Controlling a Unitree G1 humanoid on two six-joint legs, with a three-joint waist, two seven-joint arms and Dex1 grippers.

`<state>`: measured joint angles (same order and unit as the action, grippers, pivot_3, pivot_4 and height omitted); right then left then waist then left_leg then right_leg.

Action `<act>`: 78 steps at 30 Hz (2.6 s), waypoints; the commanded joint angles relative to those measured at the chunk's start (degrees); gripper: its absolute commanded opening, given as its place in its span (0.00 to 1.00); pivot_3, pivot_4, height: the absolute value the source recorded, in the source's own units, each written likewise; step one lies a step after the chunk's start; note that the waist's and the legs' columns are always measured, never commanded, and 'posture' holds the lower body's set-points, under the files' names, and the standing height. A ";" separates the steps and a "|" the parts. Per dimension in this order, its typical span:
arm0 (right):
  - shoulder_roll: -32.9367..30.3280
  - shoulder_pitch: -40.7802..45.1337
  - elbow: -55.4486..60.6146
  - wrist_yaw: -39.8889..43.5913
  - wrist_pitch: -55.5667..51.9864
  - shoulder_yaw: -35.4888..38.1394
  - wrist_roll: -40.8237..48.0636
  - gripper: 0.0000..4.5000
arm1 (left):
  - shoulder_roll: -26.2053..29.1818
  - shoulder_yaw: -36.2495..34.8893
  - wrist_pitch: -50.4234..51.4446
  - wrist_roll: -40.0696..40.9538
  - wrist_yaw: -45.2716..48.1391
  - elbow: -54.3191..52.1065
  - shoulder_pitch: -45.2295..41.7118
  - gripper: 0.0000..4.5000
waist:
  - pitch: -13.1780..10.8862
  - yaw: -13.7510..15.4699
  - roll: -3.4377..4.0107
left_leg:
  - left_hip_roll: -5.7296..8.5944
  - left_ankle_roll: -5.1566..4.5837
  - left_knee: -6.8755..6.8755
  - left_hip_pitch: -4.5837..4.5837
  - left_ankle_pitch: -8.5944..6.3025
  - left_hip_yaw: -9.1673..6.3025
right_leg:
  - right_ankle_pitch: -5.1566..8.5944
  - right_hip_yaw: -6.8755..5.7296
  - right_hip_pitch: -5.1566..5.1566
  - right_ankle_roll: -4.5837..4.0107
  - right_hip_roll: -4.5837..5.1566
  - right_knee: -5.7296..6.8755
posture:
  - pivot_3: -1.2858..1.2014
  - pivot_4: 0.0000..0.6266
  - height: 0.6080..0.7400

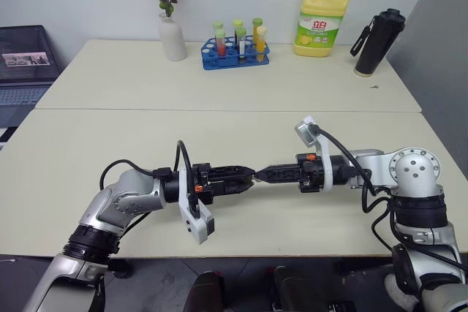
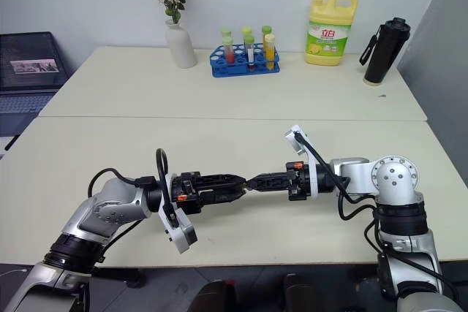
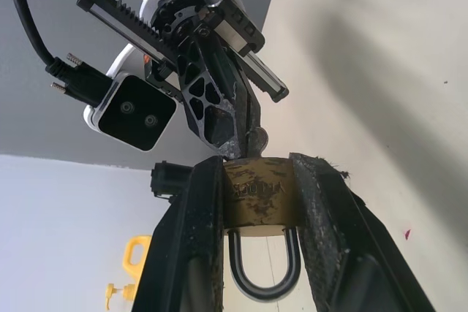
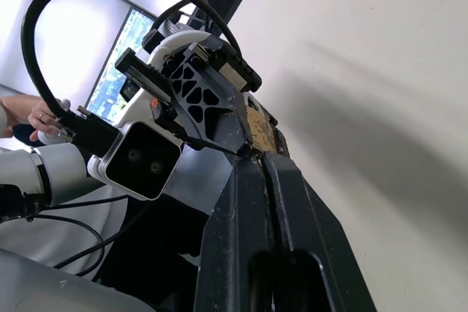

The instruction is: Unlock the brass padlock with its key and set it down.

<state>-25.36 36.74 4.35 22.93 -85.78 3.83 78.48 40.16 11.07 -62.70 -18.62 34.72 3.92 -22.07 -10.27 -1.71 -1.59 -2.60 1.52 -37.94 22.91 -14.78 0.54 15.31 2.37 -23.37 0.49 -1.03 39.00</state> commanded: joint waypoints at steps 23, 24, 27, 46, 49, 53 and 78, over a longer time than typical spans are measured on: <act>-9.79 -4.89 16.53 18.14 23.42 -8.41 -20.06 0.46 | 1.23 1.63 -0.48 -0.21 -3.37 -0.87 -0.23 0.22 | -0.01 0.01 0.01 | 0.00 0.00 0.02 0.03 0.00 -0.01 | 0.03 -0.02 -0.07 0.05 0.02 -0.01 | 0.52 0.24 1.00; -10.22 -5.57 16.98 19.24 23.20 -8.19 -19.55 0.46 | 1.24 1.66 -0.36 -0.14 -3.40 -0.88 -0.25 0.22 | -0.01 0.02 0.01 | 0.00 0.00 0.02 0.03 0.00 -0.01 | 0.03 -0.03 -0.07 0.05 0.02 -0.01 | 0.52 0.24 1.00; -10.12 -6.54 17.64 20.10 22.67 -7.61 -18.64 0.46 | 1.39 1.79 -0.29 -0.12 -3.53 -0.82 -0.35 0.22 | -0.01 0.04 0.01 | 0.00 0.00 0.02 0.04 0.00 -0.02 | 0.03 -0.03 -0.07 0.04 0.02 -0.01 | 0.52 0.24 1.00; -4.74 -8.94 17.86 14.58 17.66 -6.08 -15.11 0.32 | 1.01 1.94 0.25 -0.22 -3.72 -1.52 -0.68 0.22 | -0.01 0.03 0.01 | 0.02 0.00 0.02 0.03 0.00 0.01 | 0.02 -0.02 -0.06 0.04 0.04 0.00 | 0.52 0.24 1.00; -4.62 -8.82 17.69 14.37 17.35 -5.87 -15.03 0.08 | 1.01 1.94 0.21 -0.34 -3.77 -1.54 -0.58 0.22 | -0.01 0.03 0.01 | 0.02 0.00 0.01 0.02 0.00 0.00 | 0.02 -0.02 -0.06 0.04 0.04 0.00 | 0.52 0.24 1.00; -5.08 -8.84 17.52 14.97 17.20 -6.08 -15.33 0.00 | 0.87 1.92 0.38 -0.45 -3.88 -1.75 -0.45 0.22 | -0.01 0.03 0.01 | 0.01 0.00 0.02 0.02 0.00 0.00 | 0.02 -0.02 -0.06 0.04 0.04 0.00 | 0.52 0.24 1.00; 1.54 3.00 -4.94 -0.84 -4.69 1.65 3.31 0.00 | 1.07 1.50 -3.25 -5.60 -7.77 -1.00 -0.68 0.22 | -0.01 -0.01 0.01 | 0.01 0.00 0.03 0.04 0.00 0.03 | -0.01 0.00 -0.06 -0.02 0.05 0.00 | 0.52 0.24 1.00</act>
<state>-24.47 37.64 -0.51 22.70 -90.18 3.47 79.16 41.27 12.87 -64.22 -23.91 27.91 4.57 -22.14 -10.28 -1.72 -1.58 -2.59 1.52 -37.90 22.95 -14.78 0.58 15.30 2.38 -23.44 0.48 -0.99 39.00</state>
